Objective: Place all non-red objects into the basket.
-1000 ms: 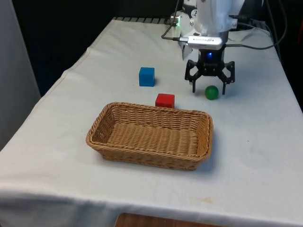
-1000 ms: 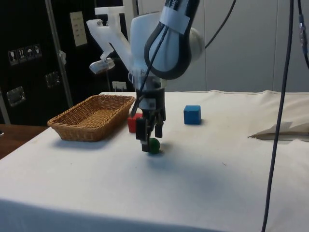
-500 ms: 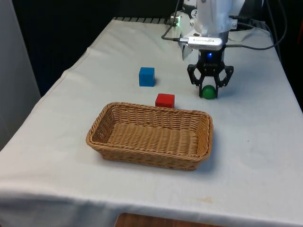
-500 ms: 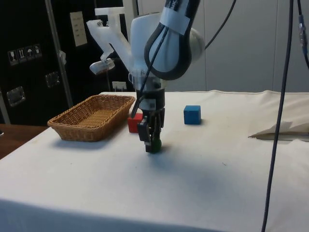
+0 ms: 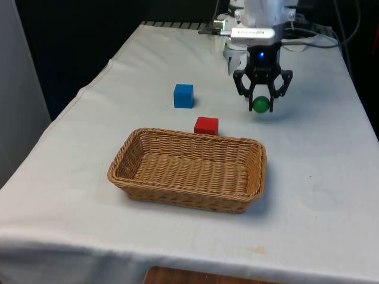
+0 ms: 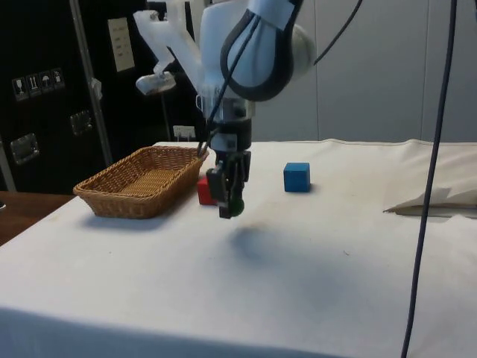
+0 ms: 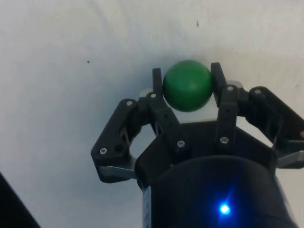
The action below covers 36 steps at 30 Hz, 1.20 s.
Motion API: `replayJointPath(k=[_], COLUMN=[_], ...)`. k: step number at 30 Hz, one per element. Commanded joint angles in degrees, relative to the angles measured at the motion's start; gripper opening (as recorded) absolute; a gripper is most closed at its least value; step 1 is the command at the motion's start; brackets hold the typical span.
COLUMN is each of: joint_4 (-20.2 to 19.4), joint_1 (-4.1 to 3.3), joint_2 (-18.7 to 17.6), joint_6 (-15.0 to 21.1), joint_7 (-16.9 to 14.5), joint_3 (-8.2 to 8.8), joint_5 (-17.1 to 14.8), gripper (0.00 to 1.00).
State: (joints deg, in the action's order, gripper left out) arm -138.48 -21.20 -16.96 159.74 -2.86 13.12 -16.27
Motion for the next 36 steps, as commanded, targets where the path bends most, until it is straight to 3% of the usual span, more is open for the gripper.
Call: replayJointPath(k=[1, 11, 18, 19, 21, 27, 28, 36], joint_4=[-0.06, -0.34, -0.17, -0.17, -0.06, 0.29, 0.17, 2.46], joint_1=[0.06, 0.06, 0.46, 0.40, 0.63, 1.09, 0.92, 1.72], joint_2=[0.57, 5.44, 9.28, 8.94, 10.60, 12.83, 12.61, 14.50], joint_6=[-0.46, -4.64, -8.02, -7.51, -9.22, -11.52, -10.83, -15.36], joint_7=[0.00, 0.46, 0.46, 0.00, 0.46, 0.40, -0.06, 0.46], joint_3=[0.11, 1.89, 3.15, 2.69, 3.72, 4.76, 4.41, 6.76], joint_5=[0.17, 2.52, 4.18, 3.09, 4.93, 6.53, 5.50, 9.05], gripper=[0.00, 0.00, 0.00, 0.00, 0.00, 0.00, 0.00, 0.00])
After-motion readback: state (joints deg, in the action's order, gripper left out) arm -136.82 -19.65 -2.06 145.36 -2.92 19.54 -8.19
